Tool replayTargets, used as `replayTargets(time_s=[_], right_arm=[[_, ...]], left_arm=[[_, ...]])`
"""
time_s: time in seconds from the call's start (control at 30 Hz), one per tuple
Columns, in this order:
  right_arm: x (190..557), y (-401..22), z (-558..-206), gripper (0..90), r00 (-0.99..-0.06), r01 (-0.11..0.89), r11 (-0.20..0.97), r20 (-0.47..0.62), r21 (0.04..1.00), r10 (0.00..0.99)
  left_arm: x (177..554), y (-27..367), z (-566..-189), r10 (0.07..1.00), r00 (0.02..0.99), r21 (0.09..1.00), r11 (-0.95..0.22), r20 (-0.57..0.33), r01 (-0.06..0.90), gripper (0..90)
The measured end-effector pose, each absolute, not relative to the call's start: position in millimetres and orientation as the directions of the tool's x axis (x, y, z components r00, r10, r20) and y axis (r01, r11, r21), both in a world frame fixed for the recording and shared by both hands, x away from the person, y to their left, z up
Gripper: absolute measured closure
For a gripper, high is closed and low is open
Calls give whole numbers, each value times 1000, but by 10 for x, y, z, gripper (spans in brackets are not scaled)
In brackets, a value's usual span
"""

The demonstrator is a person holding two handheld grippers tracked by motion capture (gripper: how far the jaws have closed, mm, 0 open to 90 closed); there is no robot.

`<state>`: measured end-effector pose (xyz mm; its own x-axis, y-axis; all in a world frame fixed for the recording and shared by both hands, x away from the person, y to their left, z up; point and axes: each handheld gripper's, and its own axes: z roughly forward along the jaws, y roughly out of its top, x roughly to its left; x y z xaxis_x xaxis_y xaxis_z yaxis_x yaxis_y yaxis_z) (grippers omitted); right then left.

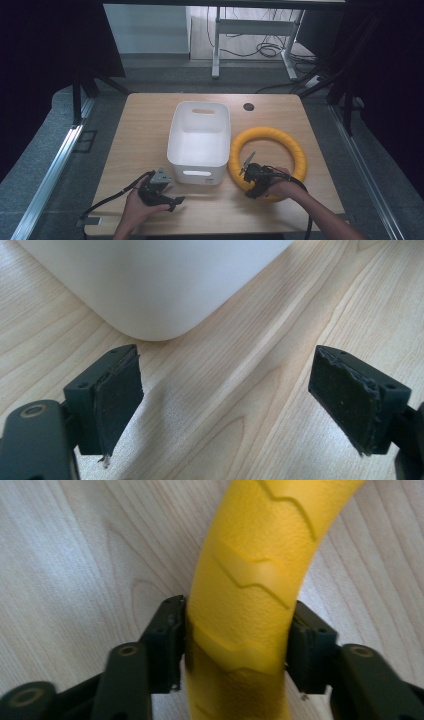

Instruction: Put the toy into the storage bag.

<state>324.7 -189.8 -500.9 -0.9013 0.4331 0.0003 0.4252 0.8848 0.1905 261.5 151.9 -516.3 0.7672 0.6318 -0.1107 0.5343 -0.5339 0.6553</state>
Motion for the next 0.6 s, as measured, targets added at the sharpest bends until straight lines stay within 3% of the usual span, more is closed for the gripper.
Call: replayTargets(time_s=[0.2,0.6], right_arm=[[3298,-1917,-4994,509,-893,447,876,37,184,448],[3466,-2272,-4592,513,-848,529,745,244,405,470]], left_arm=[[2614,1516,-5169,633,766,652,-535,-112,537,142],[2618,1518,-5168,631,768,654,-536,-109,533,142]])
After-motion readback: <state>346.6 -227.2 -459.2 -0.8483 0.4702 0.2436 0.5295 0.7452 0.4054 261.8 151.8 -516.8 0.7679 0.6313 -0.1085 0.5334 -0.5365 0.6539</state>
